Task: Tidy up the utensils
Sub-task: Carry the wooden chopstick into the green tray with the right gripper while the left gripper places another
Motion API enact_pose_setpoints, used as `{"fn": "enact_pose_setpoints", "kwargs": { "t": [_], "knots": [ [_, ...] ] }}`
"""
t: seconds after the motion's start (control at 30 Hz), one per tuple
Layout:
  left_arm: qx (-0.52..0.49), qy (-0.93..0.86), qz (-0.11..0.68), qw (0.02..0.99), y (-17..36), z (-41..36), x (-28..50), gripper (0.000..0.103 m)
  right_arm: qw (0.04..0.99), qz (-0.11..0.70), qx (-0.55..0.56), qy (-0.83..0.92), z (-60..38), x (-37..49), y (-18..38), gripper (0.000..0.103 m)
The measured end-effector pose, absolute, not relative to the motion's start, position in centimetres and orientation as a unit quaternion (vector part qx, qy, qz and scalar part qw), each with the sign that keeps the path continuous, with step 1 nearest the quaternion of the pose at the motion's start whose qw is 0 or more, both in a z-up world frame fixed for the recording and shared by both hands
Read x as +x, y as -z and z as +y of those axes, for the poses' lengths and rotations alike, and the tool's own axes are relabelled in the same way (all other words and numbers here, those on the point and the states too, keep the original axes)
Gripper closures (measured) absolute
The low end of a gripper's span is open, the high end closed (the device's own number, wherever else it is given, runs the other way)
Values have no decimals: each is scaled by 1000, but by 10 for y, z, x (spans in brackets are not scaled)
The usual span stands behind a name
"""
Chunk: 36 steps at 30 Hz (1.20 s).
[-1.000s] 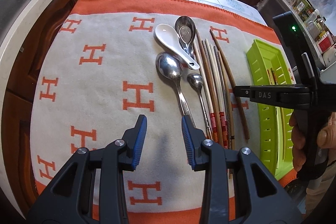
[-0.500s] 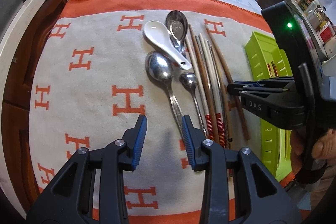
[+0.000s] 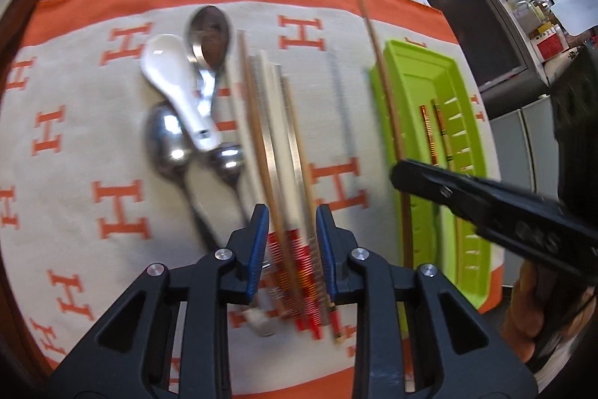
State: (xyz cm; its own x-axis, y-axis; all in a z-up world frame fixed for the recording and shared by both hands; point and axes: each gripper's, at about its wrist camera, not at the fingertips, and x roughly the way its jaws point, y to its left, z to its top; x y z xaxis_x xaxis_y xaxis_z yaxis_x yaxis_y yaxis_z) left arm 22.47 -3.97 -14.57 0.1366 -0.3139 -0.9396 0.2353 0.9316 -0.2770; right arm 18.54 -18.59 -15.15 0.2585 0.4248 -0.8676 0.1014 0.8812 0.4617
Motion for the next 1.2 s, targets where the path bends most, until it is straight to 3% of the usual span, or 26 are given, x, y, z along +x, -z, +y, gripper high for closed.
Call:
{"fn": "enact_pose_setpoints", "kwargs": {
  "t": [0.3,1.13,1.2],
  "knots": [
    [-13,173,672,720,171,-71,232,83,769,560,294,-96,-247,152,133,97],
    [38,145,685,713,190,-119,223,84,765,546,331,-81,-293,118,144,97],
    [44,133,681,719,191,-124,220,97,766,547,329,-79,-295,117,144,96]
  ]
}}
